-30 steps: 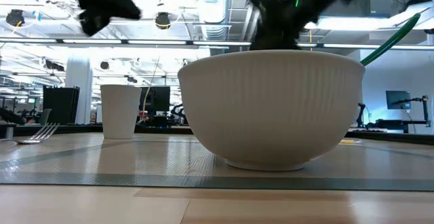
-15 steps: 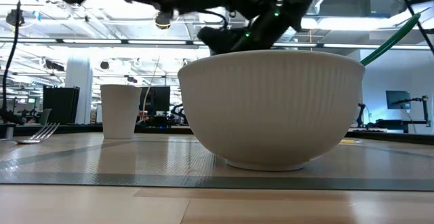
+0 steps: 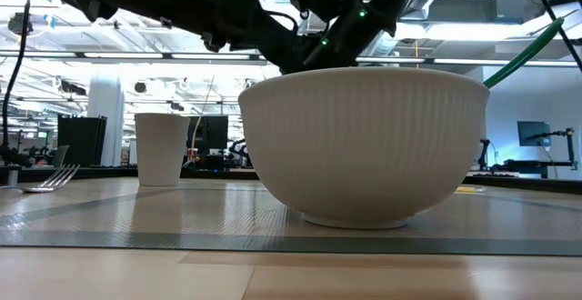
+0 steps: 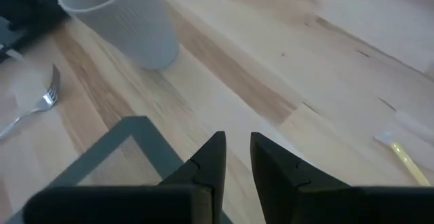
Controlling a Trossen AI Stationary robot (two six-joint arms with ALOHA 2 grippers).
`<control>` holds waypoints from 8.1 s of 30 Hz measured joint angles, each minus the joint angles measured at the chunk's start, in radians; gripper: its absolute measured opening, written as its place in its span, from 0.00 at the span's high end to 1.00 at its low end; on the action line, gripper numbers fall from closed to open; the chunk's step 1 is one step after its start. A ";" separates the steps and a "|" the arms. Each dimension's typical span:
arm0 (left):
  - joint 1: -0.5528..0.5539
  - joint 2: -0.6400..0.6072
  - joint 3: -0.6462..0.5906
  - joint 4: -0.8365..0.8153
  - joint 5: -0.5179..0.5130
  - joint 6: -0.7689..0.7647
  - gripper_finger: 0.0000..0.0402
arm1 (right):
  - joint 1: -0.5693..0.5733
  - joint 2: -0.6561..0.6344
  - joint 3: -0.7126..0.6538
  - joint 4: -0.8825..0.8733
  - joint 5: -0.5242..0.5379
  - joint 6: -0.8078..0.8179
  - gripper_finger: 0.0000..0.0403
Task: Pick & Place Utensil
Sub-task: Put the fork into the bowl on the silicone mat, then put the cup on the silicone mat to the top left of the bowl
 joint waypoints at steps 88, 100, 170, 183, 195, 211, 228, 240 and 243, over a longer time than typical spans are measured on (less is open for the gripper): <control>-0.389 -0.427 -0.238 -1.361 0.598 -1.746 0.70 | 0.301 -0.274 0.001 -0.185 0.061 -0.236 0.84; -0.389 -0.439 -0.242 -1.303 0.609 -1.758 0.72 | 0.298 -0.274 0.001 -0.185 0.059 -0.236 0.84; -0.142 -0.149 -0.025 -0.272 0.906 -1.680 0.99 | 0.359 -0.273 0.000 -0.359 0.058 -0.159 0.84; -0.076 0.021 0.040 -0.184 1.009 -2.057 0.99 | 0.505 -0.271 -0.092 -0.380 0.060 -0.015 0.84; 0.015 0.036 0.053 -0.188 1.091 -2.213 0.99 | 0.520 -0.269 -0.122 -0.299 0.112 -0.063 0.84; -0.016 0.084 0.055 -0.213 1.069 -2.254 0.99 | 0.486 -0.129 -0.122 -0.121 -0.047 -0.095 0.84; 0.028 0.202 0.135 -0.191 1.142 -2.254 0.92 | 0.476 -0.121 -0.122 -0.141 -0.074 -0.095 0.84; 0.041 0.216 0.150 -0.179 1.169 -2.246 0.88 | 0.476 -0.122 -0.122 -0.146 -0.077 -0.095 0.84; 0.053 0.208 0.150 -0.180 1.170 -2.219 0.88 | 0.476 -0.122 -0.122 -0.152 -0.077 -0.095 0.84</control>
